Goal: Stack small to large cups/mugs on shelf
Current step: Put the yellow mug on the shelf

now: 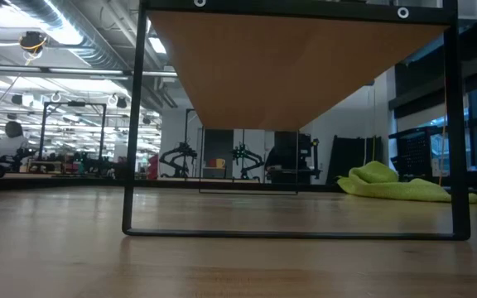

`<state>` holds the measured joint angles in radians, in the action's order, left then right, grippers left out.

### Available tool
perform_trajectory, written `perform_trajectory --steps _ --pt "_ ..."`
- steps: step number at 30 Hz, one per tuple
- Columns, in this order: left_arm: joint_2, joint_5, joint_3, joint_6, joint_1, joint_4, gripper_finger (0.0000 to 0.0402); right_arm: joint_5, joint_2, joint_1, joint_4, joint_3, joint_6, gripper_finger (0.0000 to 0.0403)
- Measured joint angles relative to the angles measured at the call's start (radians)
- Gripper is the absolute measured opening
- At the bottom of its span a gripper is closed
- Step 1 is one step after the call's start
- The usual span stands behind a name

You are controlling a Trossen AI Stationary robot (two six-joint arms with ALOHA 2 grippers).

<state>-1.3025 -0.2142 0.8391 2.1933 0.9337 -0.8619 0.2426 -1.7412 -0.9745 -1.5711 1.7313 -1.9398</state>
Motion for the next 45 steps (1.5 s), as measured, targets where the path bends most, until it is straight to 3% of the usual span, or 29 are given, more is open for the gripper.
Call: perform_trajectory --steps 9,20,33,38,45 --pt "-0.008 -0.039 0.000 -0.023 -0.033 0.003 0.0102 0.001 0.000 0.000 0.000 0.000 0.007 0.0108" --pt "-0.008 -0.062 0.000 -0.055 -0.040 0.006 0.0012 0.002 0.000 0.000 0.000 0.000 0.007 0.0108" --pt "-0.005 -0.135 0.010 -0.073 -0.082 0.091 0.0009 0.002 0.000 0.002 0.000 0.000 0.008 0.0108" --pt "0.004 -0.122 0.096 -0.217 -0.145 0.060 0.0009 0.002 0.000 0.002 0.000 0.000 0.010 0.0108" --pt "0.019 -0.108 0.396 -0.437 -0.243 -0.264 0.0008 0.001 0.000 0.002 0.000 0.000 0.011 0.0108"
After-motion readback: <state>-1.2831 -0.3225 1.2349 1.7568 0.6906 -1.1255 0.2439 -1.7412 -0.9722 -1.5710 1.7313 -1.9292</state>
